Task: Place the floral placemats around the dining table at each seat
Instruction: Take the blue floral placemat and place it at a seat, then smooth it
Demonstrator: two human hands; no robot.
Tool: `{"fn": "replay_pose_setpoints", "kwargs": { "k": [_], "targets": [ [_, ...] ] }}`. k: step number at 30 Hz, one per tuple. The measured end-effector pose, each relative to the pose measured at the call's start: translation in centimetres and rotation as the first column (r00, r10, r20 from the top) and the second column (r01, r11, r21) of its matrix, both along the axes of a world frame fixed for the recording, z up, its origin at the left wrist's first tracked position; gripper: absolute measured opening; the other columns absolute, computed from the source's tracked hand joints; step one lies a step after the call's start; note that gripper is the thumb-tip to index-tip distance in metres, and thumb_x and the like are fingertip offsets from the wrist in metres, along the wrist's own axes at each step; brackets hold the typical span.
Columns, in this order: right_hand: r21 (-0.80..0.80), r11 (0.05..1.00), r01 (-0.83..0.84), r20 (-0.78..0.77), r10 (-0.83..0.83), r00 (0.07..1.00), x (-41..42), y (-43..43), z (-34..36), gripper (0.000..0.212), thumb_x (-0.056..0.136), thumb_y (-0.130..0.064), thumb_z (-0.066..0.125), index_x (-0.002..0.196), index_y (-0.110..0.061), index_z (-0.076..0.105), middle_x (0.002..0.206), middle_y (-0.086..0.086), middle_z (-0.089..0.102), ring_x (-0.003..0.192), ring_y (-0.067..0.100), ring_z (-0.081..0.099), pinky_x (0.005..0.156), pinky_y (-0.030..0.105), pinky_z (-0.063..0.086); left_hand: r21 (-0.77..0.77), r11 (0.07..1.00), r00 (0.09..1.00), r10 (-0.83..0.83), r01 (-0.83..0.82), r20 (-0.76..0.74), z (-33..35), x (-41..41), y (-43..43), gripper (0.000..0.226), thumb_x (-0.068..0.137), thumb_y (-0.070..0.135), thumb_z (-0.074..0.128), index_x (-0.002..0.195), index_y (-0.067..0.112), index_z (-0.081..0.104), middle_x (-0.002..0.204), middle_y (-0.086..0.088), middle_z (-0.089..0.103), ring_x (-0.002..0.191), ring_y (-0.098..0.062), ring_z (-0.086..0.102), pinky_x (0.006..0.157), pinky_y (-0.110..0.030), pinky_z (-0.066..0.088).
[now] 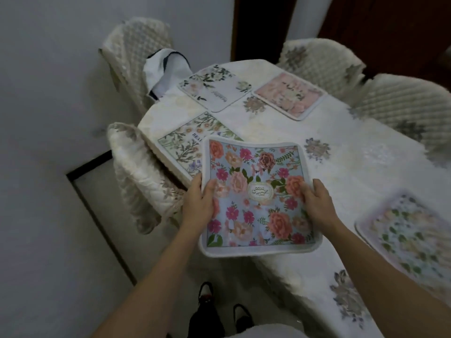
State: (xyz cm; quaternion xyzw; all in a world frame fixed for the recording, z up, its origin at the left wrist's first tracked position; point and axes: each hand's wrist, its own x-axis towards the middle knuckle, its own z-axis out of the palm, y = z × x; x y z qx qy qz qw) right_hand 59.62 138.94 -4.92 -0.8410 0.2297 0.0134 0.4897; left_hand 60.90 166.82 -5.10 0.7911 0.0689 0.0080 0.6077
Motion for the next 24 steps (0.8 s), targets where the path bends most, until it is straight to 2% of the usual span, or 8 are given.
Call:
{"fn": "replay_pose_setpoints", "kwargs": {
  "k": [2, 4, 7, 11, 14, 17, 20, 24],
  "targets": [
    [-0.008, 0.995, 0.101, 0.002, -0.101, 0.995, -1.0, -1.4, 0.2, 0.036, 0.102, -0.043, 0.046, 0.102, -0.007, 0.049, 0.094, 0.007, 0.066, 0.082, 0.021, 0.069, 0.065, 0.039, 0.057, 0.023, 0.996, 0.996, -0.09, 0.091, -0.021, -0.5, 2.1, -1.4, 0.021, 0.103, 0.033, 0.049, 0.115, 0.018, 0.058, 0.103, 0.002, 0.07, 0.091, -0.014, 0.069, 0.078, -0.046, 0.06],
    [-0.005, 0.98, 0.2, 0.015, -0.2, 0.98, -2.4, -2.8, 0.5, 0.037, 0.101, -0.045, 0.047, 0.101, -0.008, 0.048, 0.093, 0.008, 0.068, 0.082, 0.024, 0.07, 0.069, 0.046, 0.06, 0.031, 0.984, 0.984, -0.171, 0.173, -0.04, -0.8, 3.6, -3.4, 0.021, 0.102, 0.034, 0.05, 0.113, 0.019, 0.058, 0.103, 0.003, 0.069, 0.093, -0.013, 0.068, 0.081, -0.047, 0.059],
    [0.013, 0.941, 0.337, 0.027, -0.337, 0.941, -5.4, -5.0, 0.3, 0.031, 0.101, -0.044, 0.048, 0.102, -0.013, 0.049, 0.095, 0.006, 0.07, 0.083, 0.023, 0.072, 0.071, 0.048, 0.061, 0.004, 0.944, 0.943, -0.331, 0.331, -0.044, -0.9, 4.7, -6.7, 0.021, 0.102, 0.035, 0.05, 0.112, 0.018, 0.058, 0.104, 0.002, 0.071, 0.093, -0.013, 0.07, 0.079, -0.04, 0.061],
    [0.039, 0.865, 0.5, 0.035, -0.501, 0.864, -9.4, -7.2, -0.1, 0.02, 0.099, -0.039, 0.052, 0.111, -0.023, 0.053, 0.104, 0.001, 0.068, 0.09, 0.021, 0.07, 0.076, 0.047, 0.06, -0.033, 0.871, 0.869, -0.491, 0.49, -0.065, -1.1, 5.3, -11.1, 0.022, 0.102, 0.035, 0.051, 0.108, 0.014, 0.056, 0.102, 0.0, 0.071, 0.09, -0.013, 0.071, 0.069, -0.028, 0.06],
    [0.088, 0.793, 0.602, 0.003, -0.605, 0.796, -11.8, -7.6, -0.4, 0.017, 0.099, -0.03, 0.056, 0.112, -0.02, 0.052, 0.105, 0.004, 0.067, 0.087, 0.02, 0.069, 0.074, 0.043, 0.059, 0.004, 0.813, 0.809, -0.578, 0.582, -0.106, -1.4, 5.4, -13.1, 0.019, 0.101, 0.035, 0.054, 0.107, 0.016, 0.056, 0.102, 0.003, 0.07, 0.089, -0.011, 0.071, 0.068, -0.026, 0.06],
    [0.123, 0.748, 0.652, -0.047, -0.652, 0.757, -13.0, -7.2, -1.2, 0.018, 0.098, -0.029, 0.058, 0.112, -0.02, 0.051, 0.105, 0.003, 0.068, 0.088, 0.023, 0.07, 0.077, 0.046, 0.06, 0.046, 0.759, 0.753, -0.635, 0.65, -0.171, -2.1, 5.9, -14.0, 0.017, 0.099, 0.036, 0.058, 0.104, 0.02, 0.057, 0.099, 0.002, 0.071, 0.087, -0.015, 0.072, 0.071, -0.033, 0.062],
    [0.151, 0.737, 0.659, -0.086, -0.654, 0.751, -13.1, -6.8, -2.7, 0.018, 0.099, -0.029, 0.059, 0.113, -0.021, 0.052, 0.105, 0.003, 0.067, 0.09, 0.022, 0.069, 0.079, 0.046, 0.059, 0.045, 0.758, 0.745, -0.626, 0.651, -0.23, -3.2, 6.7, -14.2, 0.016, 0.097, 0.033, 0.062, 0.103, 0.019, 0.059, 0.096, -0.003, 0.073, 0.082, -0.019, 0.073, 0.071, -0.038, 0.061],
    [0.191, 0.706, 0.682, -0.156, -0.664, 0.731, -12.5, -6.1, -5.0, 0.017, 0.1, -0.026, 0.056, 0.115, -0.021, 0.049, 0.103, 0.001, 0.064, 0.089, 0.021, 0.068, 0.078, 0.045, 0.059, 0.036, 0.764, 0.736, -0.606, 0.644, -0.301, -5.0, 7.6, -14.4, 0.024, 0.095, 0.026, 0.065, 0.11, 0.009, 0.059, 0.093, -0.011, 0.073, 0.069, -0.016, 0.069, 0.06, -0.029, 0.057]
  ]
}}
